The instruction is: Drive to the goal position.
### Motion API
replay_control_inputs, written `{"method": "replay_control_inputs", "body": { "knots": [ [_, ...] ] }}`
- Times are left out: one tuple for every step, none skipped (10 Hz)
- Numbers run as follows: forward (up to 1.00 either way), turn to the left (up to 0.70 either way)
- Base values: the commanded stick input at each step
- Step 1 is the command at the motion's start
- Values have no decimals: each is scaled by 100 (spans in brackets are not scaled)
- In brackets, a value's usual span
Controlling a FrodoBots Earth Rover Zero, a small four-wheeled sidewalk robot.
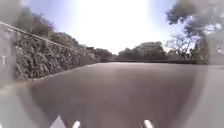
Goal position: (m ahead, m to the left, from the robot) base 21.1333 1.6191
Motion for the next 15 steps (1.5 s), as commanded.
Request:
{"method": "replay_control_inputs", "body": {
  "knots": [
    [70, 0],
    [70, 0],
    [70, 0],
    [70, 0],
    [70, 0],
    [70, 0],
    [70, 0],
    [70, 0],
    [70, 0],
    [70, 0],
    [70, 0],
    [70, 0],
    [70, 0],
    [70, 0],
    [70, 0]
  ]
}}
